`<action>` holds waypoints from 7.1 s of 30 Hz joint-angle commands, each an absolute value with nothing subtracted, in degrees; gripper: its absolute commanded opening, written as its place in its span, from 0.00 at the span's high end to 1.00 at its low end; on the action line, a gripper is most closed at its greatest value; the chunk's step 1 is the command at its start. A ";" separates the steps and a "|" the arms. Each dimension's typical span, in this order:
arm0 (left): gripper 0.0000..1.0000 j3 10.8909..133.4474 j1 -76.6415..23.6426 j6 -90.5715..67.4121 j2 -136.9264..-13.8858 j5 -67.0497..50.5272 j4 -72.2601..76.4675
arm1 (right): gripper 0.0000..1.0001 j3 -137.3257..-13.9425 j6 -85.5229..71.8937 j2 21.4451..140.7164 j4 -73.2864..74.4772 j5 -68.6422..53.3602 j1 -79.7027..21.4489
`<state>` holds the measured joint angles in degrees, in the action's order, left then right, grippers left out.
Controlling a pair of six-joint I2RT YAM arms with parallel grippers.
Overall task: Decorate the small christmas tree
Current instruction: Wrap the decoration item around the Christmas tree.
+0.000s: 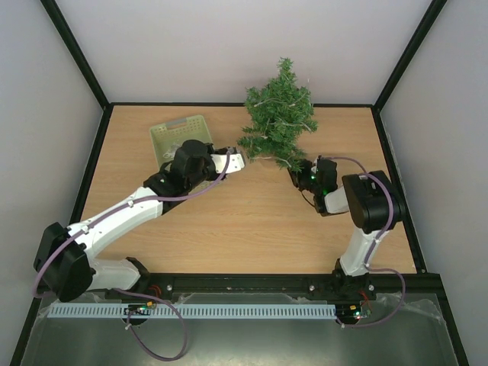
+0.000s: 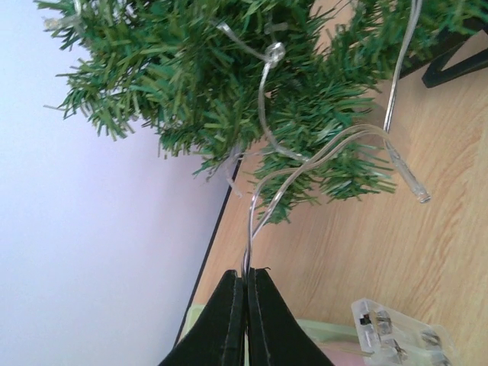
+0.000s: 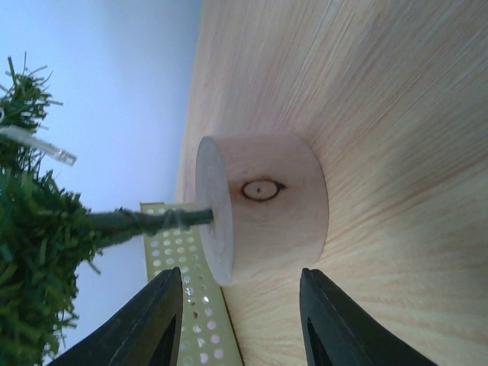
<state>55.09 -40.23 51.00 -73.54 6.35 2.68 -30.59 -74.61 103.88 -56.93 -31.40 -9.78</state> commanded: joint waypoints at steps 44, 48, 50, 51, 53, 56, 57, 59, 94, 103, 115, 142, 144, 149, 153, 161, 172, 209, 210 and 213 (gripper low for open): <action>0.98 61.42 -36.91 54.22 -81.66 4.53 6.84 | 0.67 -60.55 -56.12 119.31 -34.04 -32.68 -8.00; 0.98 62.06 -36.91 54.08 -82.11 4.46 6.78 | 0.59 -54.38 -60.70 116.23 -38.81 -32.39 -8.24; 0.97 61.90 -36.91 53.90 -82.09 4.32 6.81 | 0.57 -52.15 -62.55 115.33 -41.46 -31.98 -9.04; 0.98 61.80 -36.91 53.84 -82.09 4.35 6.85 | 0.55 -51.55 -62.88 115.15 -42.82 -31.73 -9.58; 0.98 61.64 -36.91 53.56 -82.01 4.32 6.77 | 0.53 -51.22 -63.51 115.48 -44.09 -31.18 -10.81; 0.98 61.36 -36.99 53.20 -81.67 4.13 6.81 | 0.50 -51.70 -64.59 116.58 -47.01 -30.29 -11.80; 0.98 61.25 -36.99 53.21 -81.45 4.12 6.77 | 0.50 -52.04 -64.91 117.06 -47.40 -29.39 -11.99; 0.98 61.12 -37.00 53.09 -81.24 4.14 6.73 | 0.47 -52.05 -65.59 117.63 -50.00 -27.74 -12.08; 0.98 58.18 -38.63 52.30 -77.80 5.19 6.42 | 0.70 -62.67 -45.79 123.46 -20.74 -31.14 -12.19; 0.98 54.55 -39.11 53.09 -74.01 1.98 4.81 | 0.70 -60.17 -38.91 121.81 -17.40 -33.87 -12.17; 0.98 53.51 -40.89 53.56 -70.82 -1.15 2.68 | 0.70 -57.23 -28.55 117.50 -9.35 -31.50 -12.15; 0.98 50.36 -47.59 50.98 -66.27 -0.61 -0.73 | 0.71 -48.50 -19.15 108.95 -4.68 -28.61 -12.58; 0.98 50.32 -48.08 50.89 -66.23 -0.48 -1.08 | 0.71 -47.23 -19.03 108.90 -5.27 -28.90 -13.06; 0.98 50.07 -48.72 50.78 -65.94 -0.31 -1.40 | 0.72 -45.37 -18.44 108.10 -5.63 -29.85 -13.77; 0.98 49.88 -48.87 50.73 -65.59 -0.01 -1.89 | 0.72 -44.01 -17.33 107.77 -4.88 -29.18 -16.48; 0.98 49.66 -48.72 52.30 -66.23 5.74 0.11 | 0.71 -43.31 -18.76 104.61 -3.22 -25.01 -16.79; 0.98 49.87 -43.91 56.82 -68.04 5.95 9.01 | 0.53 -41.06 -26.84 93.11 -4.81 -23.39 -15.54; 0.98 51.59 -40.11 57.13 -72.66 0.70 13.36 | 0.43 -37.92 -37.90 83.16 0.58 -2.68 -14.67; 0.98 51.37 -39.96 57.13 -72.67 0.66 13.43 | 0.38 -37.47 -38.04 82.59 0.16 -2.60 -14.68; 0.98 50.78 -39.71 57.05 -72.52 0.54 13.68 | 0.34 -36.37 -38.52 80.42 -0.31 -1.81 -14.67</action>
